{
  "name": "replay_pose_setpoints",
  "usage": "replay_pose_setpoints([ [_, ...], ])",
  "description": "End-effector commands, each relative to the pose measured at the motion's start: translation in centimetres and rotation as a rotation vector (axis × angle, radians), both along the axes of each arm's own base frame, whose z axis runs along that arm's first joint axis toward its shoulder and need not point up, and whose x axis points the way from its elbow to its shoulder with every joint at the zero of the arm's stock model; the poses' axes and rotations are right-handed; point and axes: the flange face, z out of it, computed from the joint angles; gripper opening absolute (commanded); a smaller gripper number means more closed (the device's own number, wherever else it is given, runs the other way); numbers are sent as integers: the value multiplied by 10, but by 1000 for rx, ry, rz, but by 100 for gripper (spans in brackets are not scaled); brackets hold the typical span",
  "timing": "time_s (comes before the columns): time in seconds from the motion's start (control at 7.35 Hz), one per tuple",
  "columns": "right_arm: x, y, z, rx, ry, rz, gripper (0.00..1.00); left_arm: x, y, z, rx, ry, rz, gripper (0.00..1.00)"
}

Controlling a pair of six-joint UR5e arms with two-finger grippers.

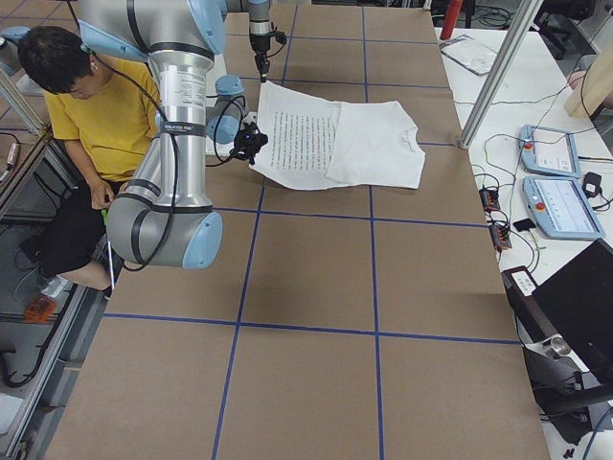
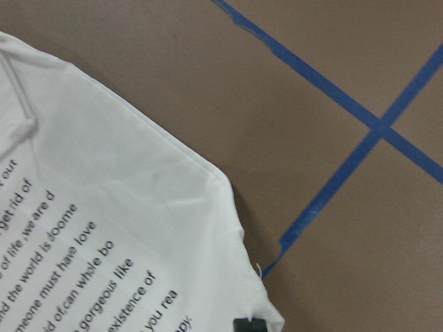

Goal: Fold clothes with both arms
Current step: 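Lift the hem with both grippers and fold it toward the collar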

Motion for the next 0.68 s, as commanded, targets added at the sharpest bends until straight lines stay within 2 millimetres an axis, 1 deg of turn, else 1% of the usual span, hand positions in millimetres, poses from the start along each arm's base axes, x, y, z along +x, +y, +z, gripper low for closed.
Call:
replay_pose_setpoints([
  [0.0,0,-67,-4,56,8,7,0,-17,-67,-20,145,-25,-81,0],
  [0.14,10,-108,-11,44,-11,5,0,-12,-110,-25,159,-36,-113,0],
  [0.27,25,-148,-12,48,-15,10,0,-14,-154,-24,152,-51,-139,0],
  [0.41,37,-175,-9,43,-11,30,0,-24,-186,-17,190,-89,-162,0],
  [0.54,33,-206,-13,52,-5,59,0,-22,-212,5,206,-141,-175,0],
])
